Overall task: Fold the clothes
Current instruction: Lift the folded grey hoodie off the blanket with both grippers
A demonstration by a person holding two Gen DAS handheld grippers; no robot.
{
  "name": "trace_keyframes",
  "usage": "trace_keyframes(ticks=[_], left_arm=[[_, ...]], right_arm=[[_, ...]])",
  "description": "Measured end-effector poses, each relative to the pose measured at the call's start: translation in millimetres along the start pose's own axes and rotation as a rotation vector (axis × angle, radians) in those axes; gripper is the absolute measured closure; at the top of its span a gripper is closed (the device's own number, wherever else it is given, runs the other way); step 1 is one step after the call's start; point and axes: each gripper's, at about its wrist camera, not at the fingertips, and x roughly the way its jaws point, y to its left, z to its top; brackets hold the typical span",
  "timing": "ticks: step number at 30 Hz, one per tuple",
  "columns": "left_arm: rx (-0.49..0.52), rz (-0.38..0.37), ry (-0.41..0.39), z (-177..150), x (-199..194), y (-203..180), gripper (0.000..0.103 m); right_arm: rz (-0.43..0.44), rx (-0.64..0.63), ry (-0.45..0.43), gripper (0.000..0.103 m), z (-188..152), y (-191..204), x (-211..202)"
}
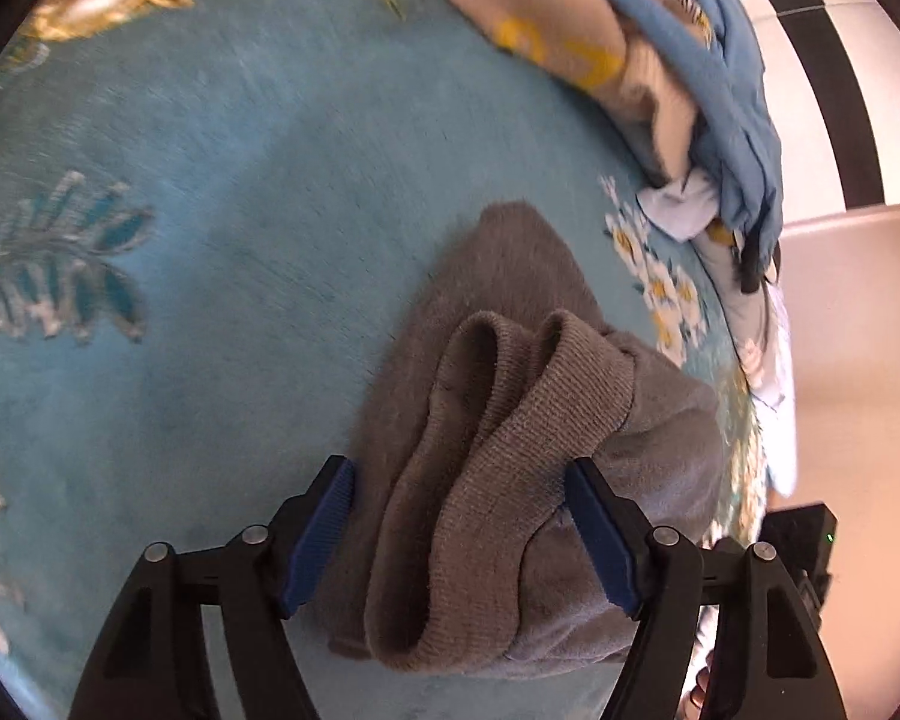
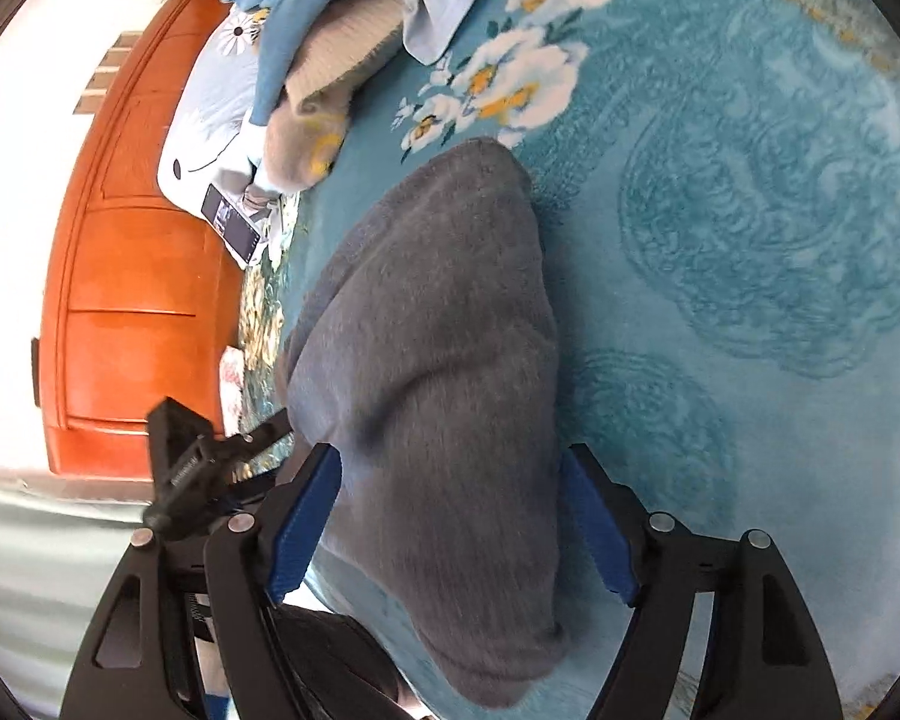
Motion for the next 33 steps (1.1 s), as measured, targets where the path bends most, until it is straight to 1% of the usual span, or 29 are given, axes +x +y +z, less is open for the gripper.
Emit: trace_keyframes(ticks=[3,4,10,13,14,15,16,17,19,21,22,24,27,29,33], left_arm=[[-0.007,-0.047,0.047,6,10,5,0.026],[-0.008,-0.059,0.05,8,10,6,0.026],[0.046,-0.06,0.067,13,12,1,0.026],[0.05,-0.07,0.071,12,12,0,0.028],[0.048,-0.074,0.073,12,12,-1,0.03],[0.049,-0.075,0.076,11,13,-2,0.034],[0.048,-0.073,0.078,10,13,-3,0.036],[0.048,-0.07,0.076,9,13,-4,0.042],[0.061,-0.052,0.062,5,10,-9,0.052],[0.074,-0.029,0.044,1,6,-14,0.062],[0.078,-0.02,0.033,-1,4,-17,0.064],[0.086,0.001,0.01,-6,-2,-23,0.07],[0.083,0.014,-0.019,-13,-12,-33,0.074],[0.091,0.015,-0.022,-20,-17,-42,0.075],[0.117,0.003,-0.022,-39,-25,-65,0.076]], right_arm=[[0.008,0.014,0.009,0.026,6,-1,12],[0.007,0.018,0.01,0.026,8,-1,16],[-0.007,0.039,0.017,0.026,19,2,31],[-0.025,0.052,0.013,0.026,20,4,33],[-0.032,0.059,0.012,0.027,20,4,32],[-0.041,0.066,0.013,0.029,19,3,31],[-0.055,0.069,0.014,0.032,19,3,31],[-0.07,0.069,0.014,0.034,18,4,30],[-0.084,0.064,0.015,0.046,18,6,28],[-0.091,0.058,0.017,0.053,18,8,26],[-0.095,0.055,0.018,0.057,17,9,24],[-0.1,0.047,0.02,0.062,17,12,21],[-0.089,0.023,0.026,0.066,19,19,14],[-0.08,0.006,0.025,0.067,21,24,5],[-0.084,-0.041,0.026,0.067,27,31,-26]])
